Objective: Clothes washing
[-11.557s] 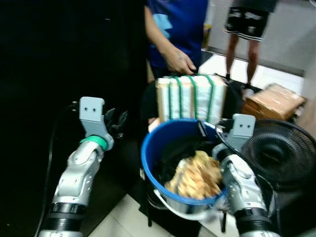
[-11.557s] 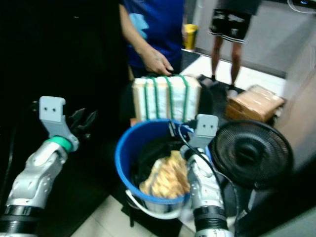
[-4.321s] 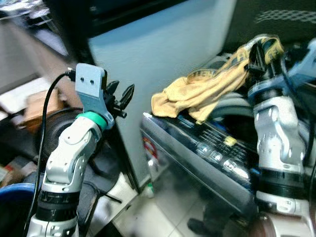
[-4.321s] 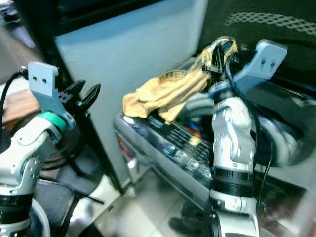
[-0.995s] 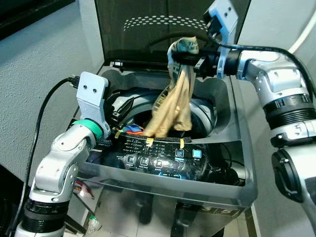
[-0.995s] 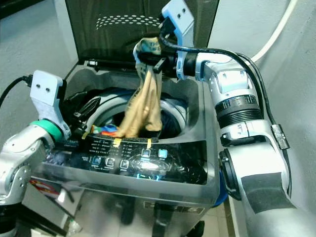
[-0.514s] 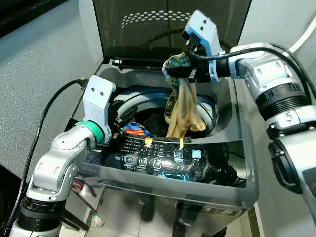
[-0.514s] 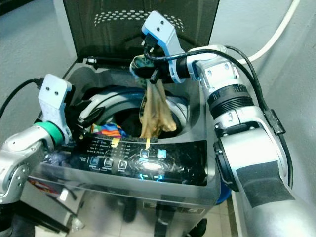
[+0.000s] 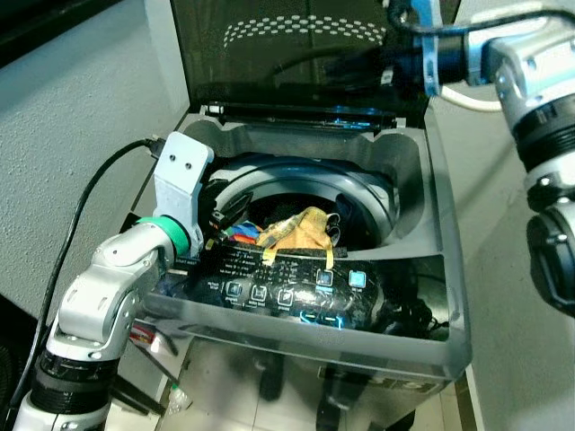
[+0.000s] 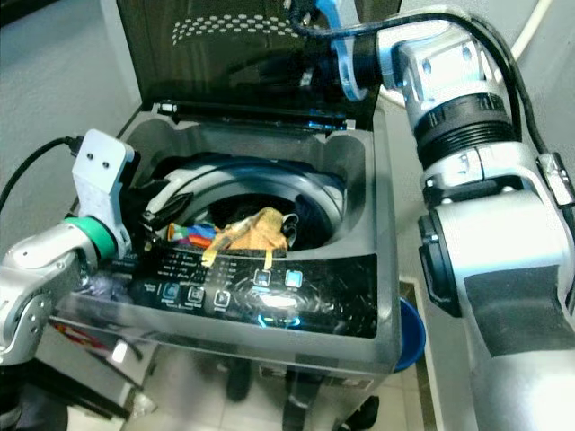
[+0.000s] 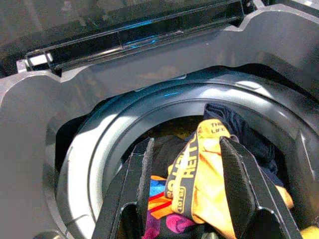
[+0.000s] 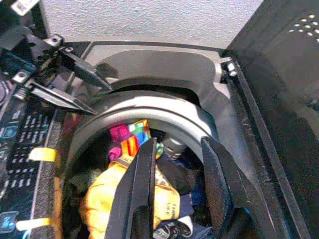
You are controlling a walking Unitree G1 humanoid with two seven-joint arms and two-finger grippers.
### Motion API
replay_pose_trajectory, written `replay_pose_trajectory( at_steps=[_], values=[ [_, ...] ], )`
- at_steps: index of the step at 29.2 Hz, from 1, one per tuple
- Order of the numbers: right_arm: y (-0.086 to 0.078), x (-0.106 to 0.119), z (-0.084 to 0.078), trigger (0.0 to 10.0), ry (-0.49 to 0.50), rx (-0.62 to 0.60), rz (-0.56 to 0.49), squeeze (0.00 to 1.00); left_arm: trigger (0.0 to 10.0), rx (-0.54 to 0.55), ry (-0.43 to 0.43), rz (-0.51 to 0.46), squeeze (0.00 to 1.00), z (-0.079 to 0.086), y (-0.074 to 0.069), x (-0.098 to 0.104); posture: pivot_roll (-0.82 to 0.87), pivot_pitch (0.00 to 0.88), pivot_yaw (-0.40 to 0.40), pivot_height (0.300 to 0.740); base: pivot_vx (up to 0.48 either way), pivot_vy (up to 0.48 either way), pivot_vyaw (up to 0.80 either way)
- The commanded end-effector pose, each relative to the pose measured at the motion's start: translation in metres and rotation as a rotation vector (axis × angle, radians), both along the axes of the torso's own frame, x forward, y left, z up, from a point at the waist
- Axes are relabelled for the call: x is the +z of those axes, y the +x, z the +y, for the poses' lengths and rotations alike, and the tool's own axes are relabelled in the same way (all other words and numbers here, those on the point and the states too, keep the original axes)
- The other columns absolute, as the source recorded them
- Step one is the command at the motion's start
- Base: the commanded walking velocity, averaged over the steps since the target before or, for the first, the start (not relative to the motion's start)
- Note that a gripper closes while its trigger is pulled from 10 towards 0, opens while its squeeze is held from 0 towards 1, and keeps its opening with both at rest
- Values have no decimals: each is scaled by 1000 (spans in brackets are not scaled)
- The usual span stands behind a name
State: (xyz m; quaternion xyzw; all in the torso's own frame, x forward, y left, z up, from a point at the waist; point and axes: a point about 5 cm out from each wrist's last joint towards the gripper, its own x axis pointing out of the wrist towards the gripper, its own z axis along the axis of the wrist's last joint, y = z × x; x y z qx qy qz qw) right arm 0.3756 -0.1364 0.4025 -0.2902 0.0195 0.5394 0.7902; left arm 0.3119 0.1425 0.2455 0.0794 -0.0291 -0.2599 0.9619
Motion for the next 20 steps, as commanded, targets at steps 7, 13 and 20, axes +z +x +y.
replay_pose_trajectory(
  at_steps=[7,13,20],
  values=[
    [8,-29,-19,10000,414,-149,-35,0,10000,95,-62,-65,0,6,12,8,91,0,95,740,0,0,0],
    [-4,-158,-5,10000,1222,-724,99,0,10000,174,-53,-126,0,6,11,0,93,4,92,740,0,0,0],
    [-35,-169,-7,10000,1267,-685,48,0,10000,237,-236,-203,0,5,-8,1,81,0,70,740,0,0,0]
  ],
)
